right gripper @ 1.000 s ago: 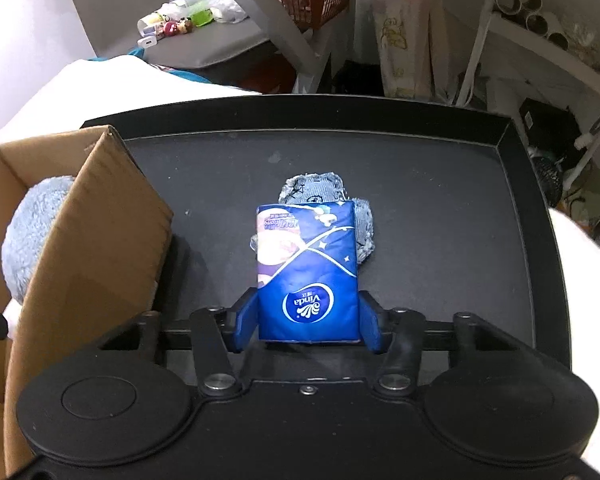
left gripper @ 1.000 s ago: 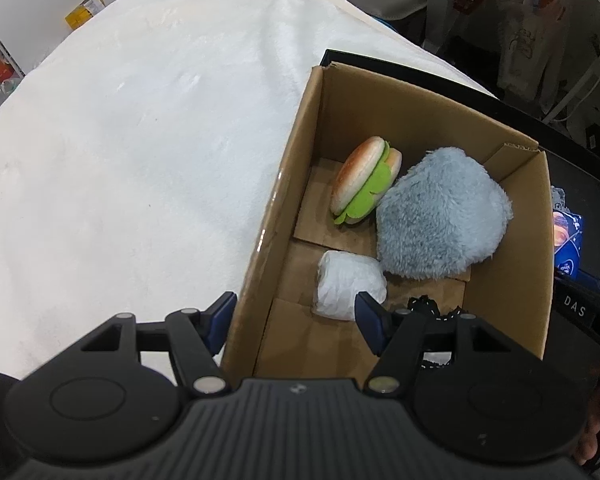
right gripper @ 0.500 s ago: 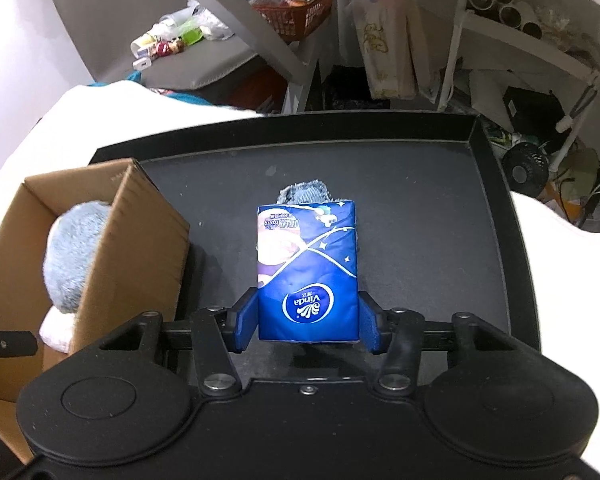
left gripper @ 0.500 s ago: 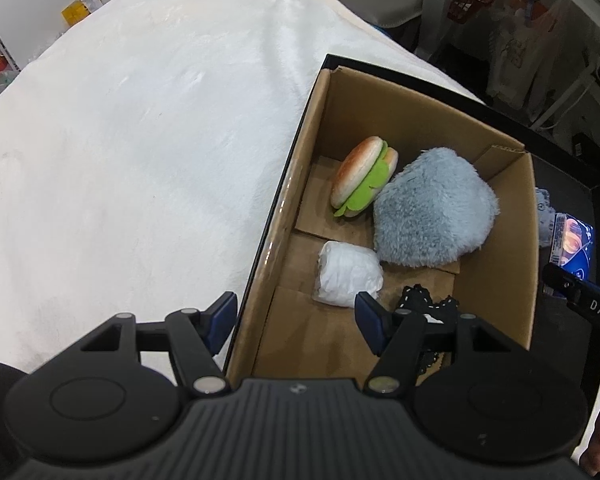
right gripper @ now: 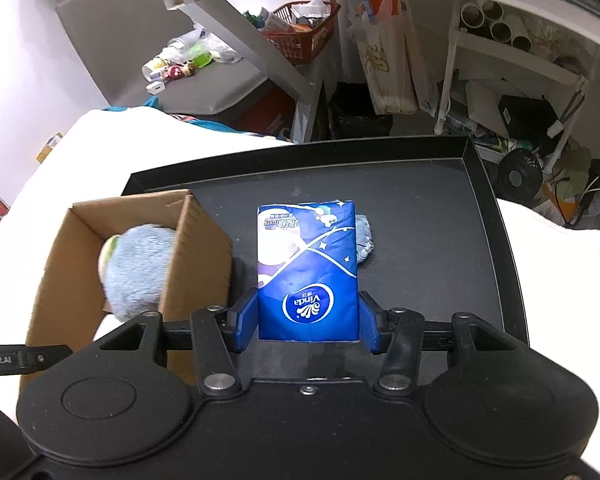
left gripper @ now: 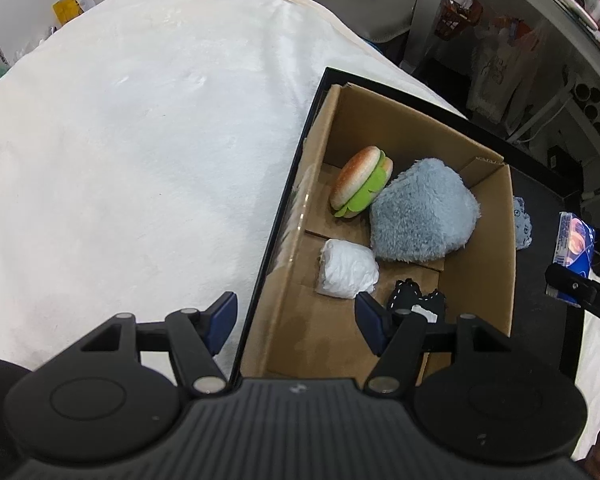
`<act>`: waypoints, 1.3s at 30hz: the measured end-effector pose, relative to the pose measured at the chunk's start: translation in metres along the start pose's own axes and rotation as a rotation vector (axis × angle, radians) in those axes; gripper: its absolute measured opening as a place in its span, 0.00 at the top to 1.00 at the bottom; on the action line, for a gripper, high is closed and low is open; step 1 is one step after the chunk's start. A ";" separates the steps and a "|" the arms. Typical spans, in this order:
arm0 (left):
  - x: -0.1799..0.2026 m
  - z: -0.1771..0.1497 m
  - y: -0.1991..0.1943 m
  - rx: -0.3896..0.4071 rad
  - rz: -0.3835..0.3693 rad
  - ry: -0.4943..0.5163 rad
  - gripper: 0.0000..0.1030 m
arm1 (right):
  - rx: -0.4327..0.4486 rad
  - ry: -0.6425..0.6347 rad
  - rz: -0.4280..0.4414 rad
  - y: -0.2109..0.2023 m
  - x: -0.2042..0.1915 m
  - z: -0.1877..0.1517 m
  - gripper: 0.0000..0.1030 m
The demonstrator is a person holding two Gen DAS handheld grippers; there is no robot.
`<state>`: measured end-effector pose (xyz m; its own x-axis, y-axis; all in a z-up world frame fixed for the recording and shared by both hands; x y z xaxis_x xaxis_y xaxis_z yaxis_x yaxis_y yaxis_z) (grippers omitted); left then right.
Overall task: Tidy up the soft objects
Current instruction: 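Carry the blue tissue pack with the right tool into the box and release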
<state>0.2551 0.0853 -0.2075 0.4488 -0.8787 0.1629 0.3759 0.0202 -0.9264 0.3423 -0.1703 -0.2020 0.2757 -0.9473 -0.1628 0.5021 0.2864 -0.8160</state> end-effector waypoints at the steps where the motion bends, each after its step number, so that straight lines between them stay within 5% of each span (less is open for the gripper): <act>1: -0.001 0.000 -0.001 0.002 -0.006 -0.001 0.39 | 0.002 -0.002 -0.001 -0.003 -0.002 0.001 0.52; 23: -0.034 -0.008 -0.002 0.011 -0.130 -0.061 0.42 | 0.036 -0.079 0.008 -0.045 -0.058 0.005 0.52; 39: -0.058 -0.009 0.006 -0.006 -0.247 -0.109 0.73 | 0.001 -0.151 0.021 -0.049 -0.114 -0.001 0.52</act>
<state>0.2238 0.1324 -0.2260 0.4290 -0.8000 0.4196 0.4803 -0.1914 -0.8560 0.2859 -0.0763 -0.1440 0.4065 -0.9088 -0.0939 0.4957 0.3057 -0.8129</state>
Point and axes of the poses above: each gripper's, at about its wrist camera, not at the fingertips, and y roughly the way its jaws point, x to its right, z to its top, the point moved 2 cm from there along y, roughly the way its jaws point
